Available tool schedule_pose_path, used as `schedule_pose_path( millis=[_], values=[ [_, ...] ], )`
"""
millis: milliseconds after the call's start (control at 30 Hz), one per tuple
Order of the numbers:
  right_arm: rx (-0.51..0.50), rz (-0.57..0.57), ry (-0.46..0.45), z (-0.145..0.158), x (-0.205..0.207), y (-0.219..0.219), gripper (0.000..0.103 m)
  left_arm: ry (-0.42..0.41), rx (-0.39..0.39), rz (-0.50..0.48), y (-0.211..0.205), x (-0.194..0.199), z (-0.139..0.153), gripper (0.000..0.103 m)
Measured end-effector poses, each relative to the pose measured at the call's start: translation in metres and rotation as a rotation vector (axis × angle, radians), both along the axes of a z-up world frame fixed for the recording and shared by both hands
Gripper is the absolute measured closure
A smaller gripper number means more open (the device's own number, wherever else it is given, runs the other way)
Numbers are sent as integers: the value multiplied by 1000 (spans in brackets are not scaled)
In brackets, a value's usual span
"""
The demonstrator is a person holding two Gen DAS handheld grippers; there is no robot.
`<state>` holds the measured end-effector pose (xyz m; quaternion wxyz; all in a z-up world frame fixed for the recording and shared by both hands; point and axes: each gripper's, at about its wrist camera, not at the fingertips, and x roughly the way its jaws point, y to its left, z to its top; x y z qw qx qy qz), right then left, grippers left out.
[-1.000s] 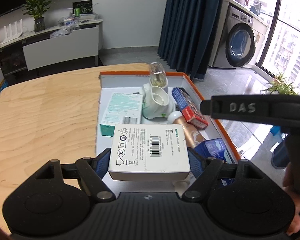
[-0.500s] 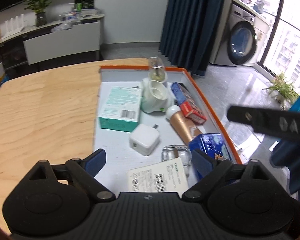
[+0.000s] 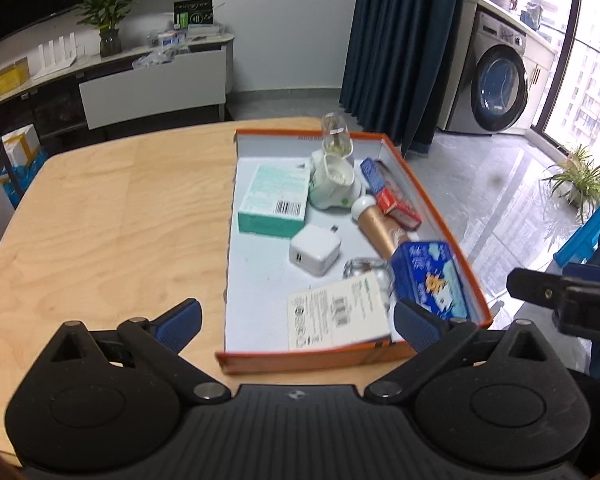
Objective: Organize rigid objects
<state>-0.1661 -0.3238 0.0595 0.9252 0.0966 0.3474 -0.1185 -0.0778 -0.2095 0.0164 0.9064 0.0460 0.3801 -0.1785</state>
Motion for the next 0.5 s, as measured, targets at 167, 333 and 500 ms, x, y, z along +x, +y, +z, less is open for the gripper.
schedule_pose_path(
  millis=[167,333,500],
  values=[
    [9,14,54,-20,0,7,14,20,23,24,1,-5,-13,0],
    [15,40,82,-29,0,13,14,19,42,34,0,-7,-16,0],
    [21,45,84,-31,1,14,14,11,56,42,0,-7,-17,0]
  ],
)
